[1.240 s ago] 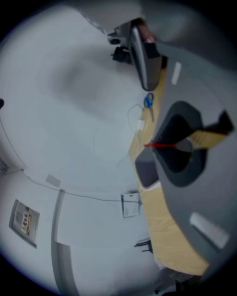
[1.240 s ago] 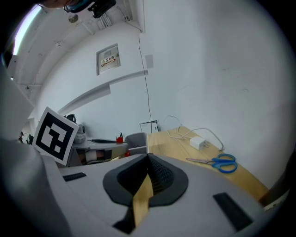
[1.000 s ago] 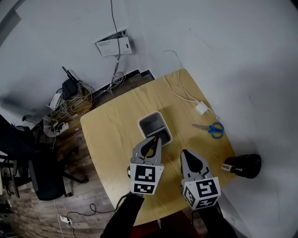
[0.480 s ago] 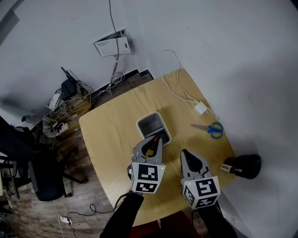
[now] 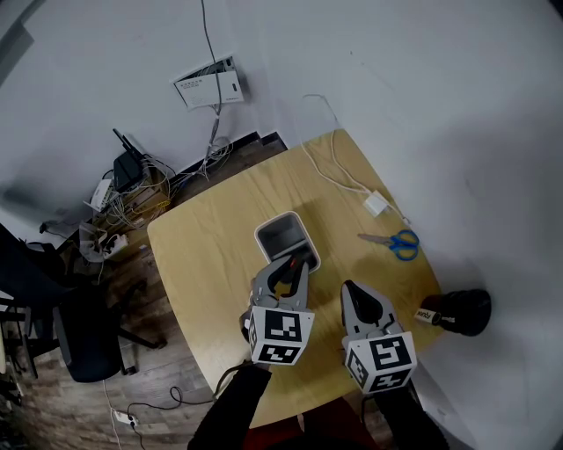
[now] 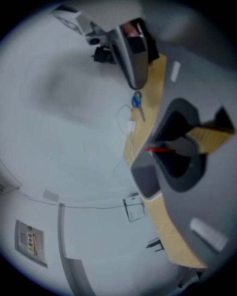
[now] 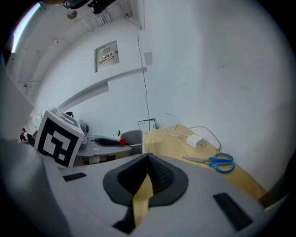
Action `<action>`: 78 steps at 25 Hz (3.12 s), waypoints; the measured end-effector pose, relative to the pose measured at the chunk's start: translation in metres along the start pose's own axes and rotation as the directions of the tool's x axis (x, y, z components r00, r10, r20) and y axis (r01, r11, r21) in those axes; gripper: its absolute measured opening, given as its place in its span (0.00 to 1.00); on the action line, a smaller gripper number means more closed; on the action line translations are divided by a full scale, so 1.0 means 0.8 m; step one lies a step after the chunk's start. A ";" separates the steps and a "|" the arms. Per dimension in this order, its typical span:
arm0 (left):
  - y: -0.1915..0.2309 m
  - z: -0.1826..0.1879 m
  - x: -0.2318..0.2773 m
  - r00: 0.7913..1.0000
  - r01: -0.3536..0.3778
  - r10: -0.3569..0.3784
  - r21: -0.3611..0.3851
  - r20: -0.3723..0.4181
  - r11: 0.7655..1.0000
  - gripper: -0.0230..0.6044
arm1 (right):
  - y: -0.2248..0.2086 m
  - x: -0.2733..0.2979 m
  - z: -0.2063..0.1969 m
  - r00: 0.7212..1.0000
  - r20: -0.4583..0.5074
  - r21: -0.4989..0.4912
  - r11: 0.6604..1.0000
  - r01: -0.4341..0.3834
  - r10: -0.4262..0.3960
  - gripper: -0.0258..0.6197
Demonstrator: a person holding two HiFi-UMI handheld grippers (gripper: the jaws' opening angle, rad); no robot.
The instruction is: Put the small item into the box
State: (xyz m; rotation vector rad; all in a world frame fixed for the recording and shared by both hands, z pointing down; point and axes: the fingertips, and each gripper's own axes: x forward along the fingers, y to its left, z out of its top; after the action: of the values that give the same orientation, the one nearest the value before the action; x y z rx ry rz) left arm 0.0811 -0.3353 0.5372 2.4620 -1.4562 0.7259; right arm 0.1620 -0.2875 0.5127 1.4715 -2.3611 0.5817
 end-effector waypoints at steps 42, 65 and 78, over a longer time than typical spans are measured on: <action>0.043 0.057 -0.166 0.976 0.069 -0.059 -0.040 0.208 0.997 0.04 | 0.097 -0.098 0.096 0.974 0.225 -0.041 0.998 0.041 -0.031 0.05; 0.084 0.042 -0.363 0.930 0.119 -0.094 -0.049 0.354 0.992 0.04 | 0.238 -0.207 0.107 0.936 0.349 -0.087 0.993 0.085 -0.050 0.05; 0.093 0.005 -0.432 0.923 0.143 -0.112 -0.056 0.369 0.988 0.04 | 0.298 -0.236 0.077 0.937 0.342 -0.076 0.993 0.094 -0.062 0.05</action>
State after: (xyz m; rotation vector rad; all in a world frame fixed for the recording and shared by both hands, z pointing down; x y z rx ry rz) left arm -0.1192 -0.1080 0.3548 2.6983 -1.3836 0.1802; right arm 0.0259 -0.0761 0.3309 1.7317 -2.5248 0.2069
